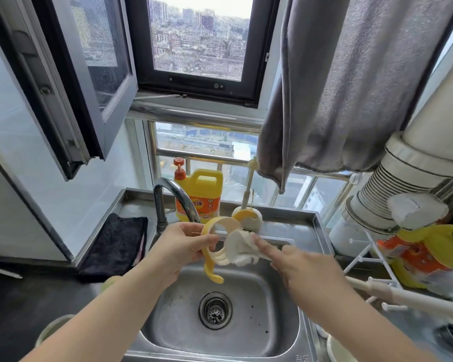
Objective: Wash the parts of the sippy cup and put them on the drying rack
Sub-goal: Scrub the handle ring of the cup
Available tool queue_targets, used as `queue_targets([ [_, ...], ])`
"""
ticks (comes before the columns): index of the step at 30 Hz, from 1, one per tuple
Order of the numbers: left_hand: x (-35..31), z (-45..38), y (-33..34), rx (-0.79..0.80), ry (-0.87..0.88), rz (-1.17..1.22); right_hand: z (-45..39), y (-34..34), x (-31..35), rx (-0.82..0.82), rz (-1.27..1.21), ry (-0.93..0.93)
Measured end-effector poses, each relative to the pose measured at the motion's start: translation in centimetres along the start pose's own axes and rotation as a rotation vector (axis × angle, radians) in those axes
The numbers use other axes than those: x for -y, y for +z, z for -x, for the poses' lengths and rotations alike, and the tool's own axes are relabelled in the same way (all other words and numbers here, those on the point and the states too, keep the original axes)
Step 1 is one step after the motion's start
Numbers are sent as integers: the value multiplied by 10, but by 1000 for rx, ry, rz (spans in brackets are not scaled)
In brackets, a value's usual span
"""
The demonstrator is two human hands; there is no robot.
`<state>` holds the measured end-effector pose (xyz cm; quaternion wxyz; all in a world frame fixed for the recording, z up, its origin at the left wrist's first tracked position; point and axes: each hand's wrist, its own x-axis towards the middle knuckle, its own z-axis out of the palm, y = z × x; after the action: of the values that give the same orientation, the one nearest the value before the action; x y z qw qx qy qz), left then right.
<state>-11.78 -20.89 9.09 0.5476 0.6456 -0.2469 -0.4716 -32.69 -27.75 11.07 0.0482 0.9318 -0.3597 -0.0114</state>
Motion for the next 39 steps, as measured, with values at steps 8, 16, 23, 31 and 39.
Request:
queue_targets([
  [8, 3, -1, -1, 9, 63, -52, -1, 3, 10, 189, 8, 40],
  [16, 7, -3, 6, 35, 165, -120, -12, 2, 14, 186, -27, -22],
  [23, 3, -4, 10, -72, 339, -326, -17, 13, 21, 266, -466, 61],
  [31, 1, -3, 11, -96, 444, -418, -11, 11, 23, 258, -437, 36],
  [39, 0, -5, 14, -185, 614, -493, -7, 15, 37, 360, -1240, 175],
])
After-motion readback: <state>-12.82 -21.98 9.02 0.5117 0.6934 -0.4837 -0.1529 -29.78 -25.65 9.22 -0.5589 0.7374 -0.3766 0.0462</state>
